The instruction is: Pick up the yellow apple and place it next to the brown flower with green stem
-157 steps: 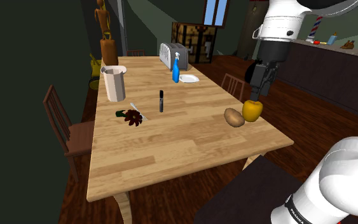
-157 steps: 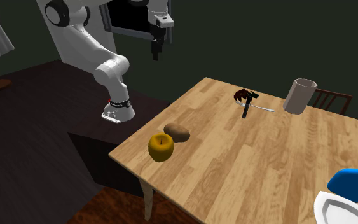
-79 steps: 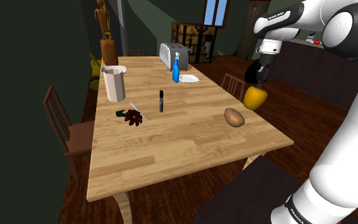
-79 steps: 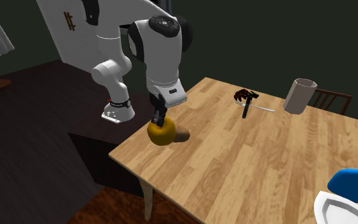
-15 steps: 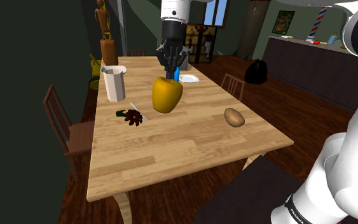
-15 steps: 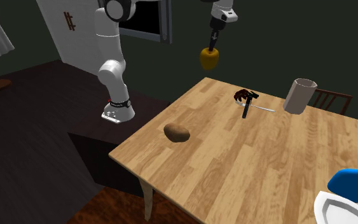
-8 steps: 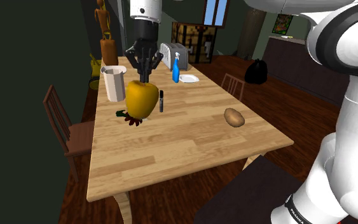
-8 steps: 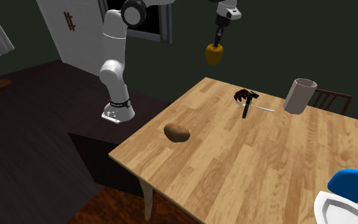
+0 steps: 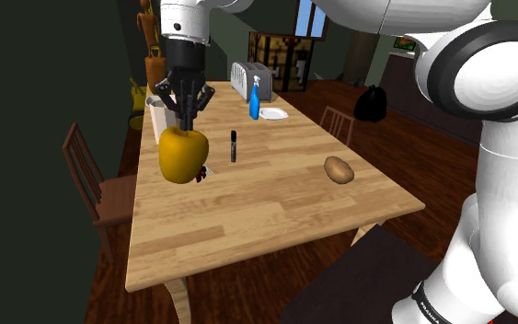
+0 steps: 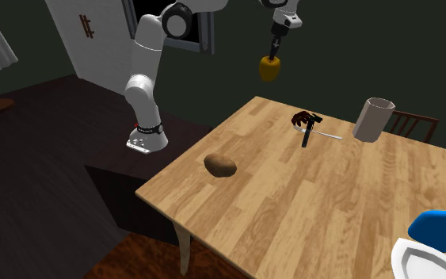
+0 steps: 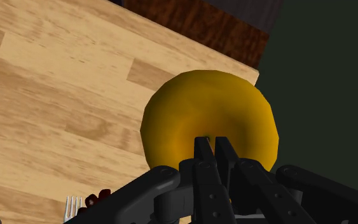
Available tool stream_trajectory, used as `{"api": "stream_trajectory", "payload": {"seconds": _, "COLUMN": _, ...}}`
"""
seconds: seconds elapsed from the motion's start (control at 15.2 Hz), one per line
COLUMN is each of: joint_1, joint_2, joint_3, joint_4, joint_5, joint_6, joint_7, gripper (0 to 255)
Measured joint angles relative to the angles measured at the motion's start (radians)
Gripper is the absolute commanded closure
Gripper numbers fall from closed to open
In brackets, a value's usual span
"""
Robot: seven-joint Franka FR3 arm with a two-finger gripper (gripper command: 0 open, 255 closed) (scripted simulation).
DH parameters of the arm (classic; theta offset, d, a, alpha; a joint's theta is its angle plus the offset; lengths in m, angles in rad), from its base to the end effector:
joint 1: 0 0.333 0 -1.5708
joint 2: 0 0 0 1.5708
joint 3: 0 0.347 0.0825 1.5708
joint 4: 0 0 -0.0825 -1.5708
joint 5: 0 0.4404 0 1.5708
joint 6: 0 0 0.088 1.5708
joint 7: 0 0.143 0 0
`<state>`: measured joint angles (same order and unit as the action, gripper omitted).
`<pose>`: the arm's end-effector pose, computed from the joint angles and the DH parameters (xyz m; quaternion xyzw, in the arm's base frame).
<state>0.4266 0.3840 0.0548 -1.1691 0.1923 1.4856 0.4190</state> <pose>0.6315 0.3535 0.5692 -0.9932 -0.0343 0.0760 0.0812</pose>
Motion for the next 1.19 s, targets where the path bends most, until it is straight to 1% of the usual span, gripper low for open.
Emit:
{"api": "stream_trajectory", "payload": {"seconds": 0.46, "joint_1": 0.004, "joint_2": -0.028, "joint_3": 0.000, "joint_4": -0.137, "joint_5": 0.001, "joint_6": 0.108, "joint_7": -0.016, "gripper": 255}}
{"api": "stream_trajectory", "payload": {"seconds": 1.19, "joint_1": 0.005, "joint_2": -0.038, "joint_3": -0.001, "joint_4": -0.299, "joint_5": 0.005, "joint_6": 0.257, "joint_7": -0.045, "gripper": 255}}
